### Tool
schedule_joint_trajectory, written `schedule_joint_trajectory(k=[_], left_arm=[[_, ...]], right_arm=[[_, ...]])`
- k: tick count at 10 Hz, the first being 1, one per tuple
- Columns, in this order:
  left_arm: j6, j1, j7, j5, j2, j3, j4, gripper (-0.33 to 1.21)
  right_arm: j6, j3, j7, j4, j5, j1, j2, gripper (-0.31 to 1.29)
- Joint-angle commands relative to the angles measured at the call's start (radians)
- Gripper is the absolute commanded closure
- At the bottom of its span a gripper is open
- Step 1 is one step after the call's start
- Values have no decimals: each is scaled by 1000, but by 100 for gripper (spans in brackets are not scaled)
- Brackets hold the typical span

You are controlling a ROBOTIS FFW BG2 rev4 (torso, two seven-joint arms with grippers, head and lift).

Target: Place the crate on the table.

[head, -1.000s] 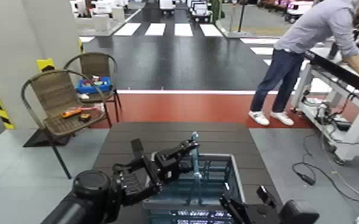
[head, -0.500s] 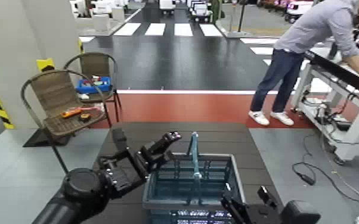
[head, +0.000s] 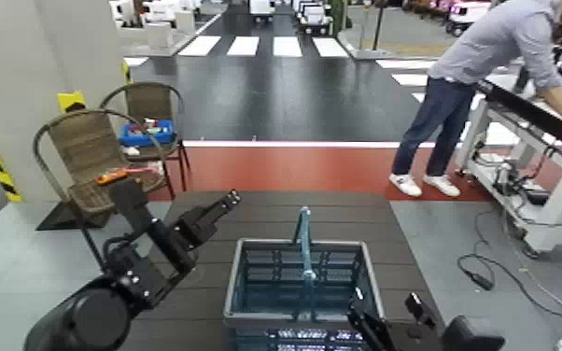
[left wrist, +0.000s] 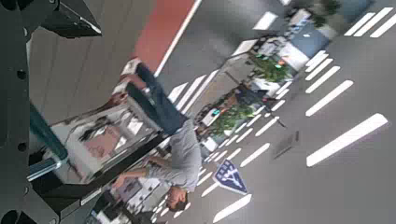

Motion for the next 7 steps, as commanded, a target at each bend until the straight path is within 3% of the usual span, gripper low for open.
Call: schedule_joint_trajectory(k=[1, 3, 5, 7], left_arm=[[-156, 161, 35, -122, 9, -17, -152, 12], [-299, 265, 54, -217, 10, -46, -185, 12], [-423, 354, 92, -349, 19, -47, -214, 12], [-498, 451, 146, -492, 10, -26, -251, 12]], right_arm=[[-1, -3, 0, 0, 0, 3, 2, 15], [-5, -4, 0, 0, 1, 4, 2, 15], [-7, -4, 0, 1, 0, 6, 2, 15], [-12, -7, 0, 1, 0, 7, 2, 15]])
